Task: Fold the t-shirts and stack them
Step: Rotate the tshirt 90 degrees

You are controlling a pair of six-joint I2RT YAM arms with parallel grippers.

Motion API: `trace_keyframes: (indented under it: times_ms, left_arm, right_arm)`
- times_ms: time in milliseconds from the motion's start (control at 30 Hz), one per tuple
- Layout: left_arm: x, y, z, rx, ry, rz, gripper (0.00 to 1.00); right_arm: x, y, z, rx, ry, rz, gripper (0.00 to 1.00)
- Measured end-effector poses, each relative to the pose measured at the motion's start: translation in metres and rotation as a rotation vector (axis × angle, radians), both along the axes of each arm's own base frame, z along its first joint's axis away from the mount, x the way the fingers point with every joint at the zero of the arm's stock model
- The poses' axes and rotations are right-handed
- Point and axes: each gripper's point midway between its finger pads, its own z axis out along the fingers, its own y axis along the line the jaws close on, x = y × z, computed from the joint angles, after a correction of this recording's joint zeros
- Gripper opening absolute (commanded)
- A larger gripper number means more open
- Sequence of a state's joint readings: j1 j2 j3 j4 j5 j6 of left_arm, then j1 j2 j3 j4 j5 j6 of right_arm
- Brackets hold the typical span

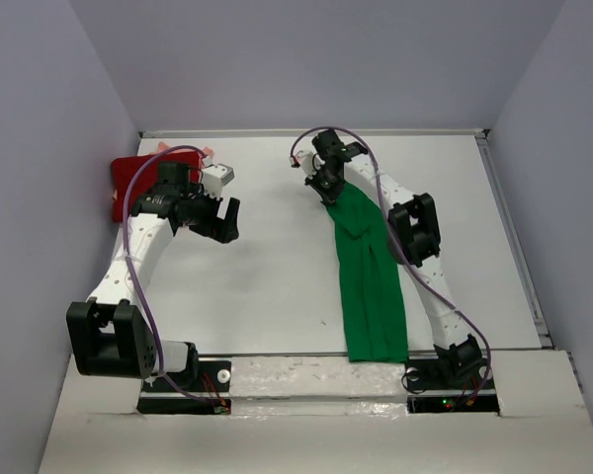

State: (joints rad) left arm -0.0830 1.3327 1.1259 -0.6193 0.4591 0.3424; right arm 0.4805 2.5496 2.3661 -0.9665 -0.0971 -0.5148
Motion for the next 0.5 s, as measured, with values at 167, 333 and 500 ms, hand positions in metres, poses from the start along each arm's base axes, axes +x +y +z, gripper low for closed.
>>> trace_keyframes:
  times_ms: [167, 333, 500]
  left_arm:
    - [0.0, 0.0, 0.0, 0.0, -0.001, 0.0, 0.99]
    - [0.0, 0.0, 0.0, 0.0, -0.001, 0.0, 0.99]
    - [0.0, 0.0, 0.0, -0.001, -0.001, 0.0, 0.99]
  right_arm:
    - [0.006, -0.006, 0.001, -0.041, -0.033, -0.029, 0.0]
    - [0.012, -0.018, 0.003, -0.065, -0.048, -0.062, 0.0]
    - [0.02, -0.036, 0.004, -0.075, -0.054, -0.1, 0.0]
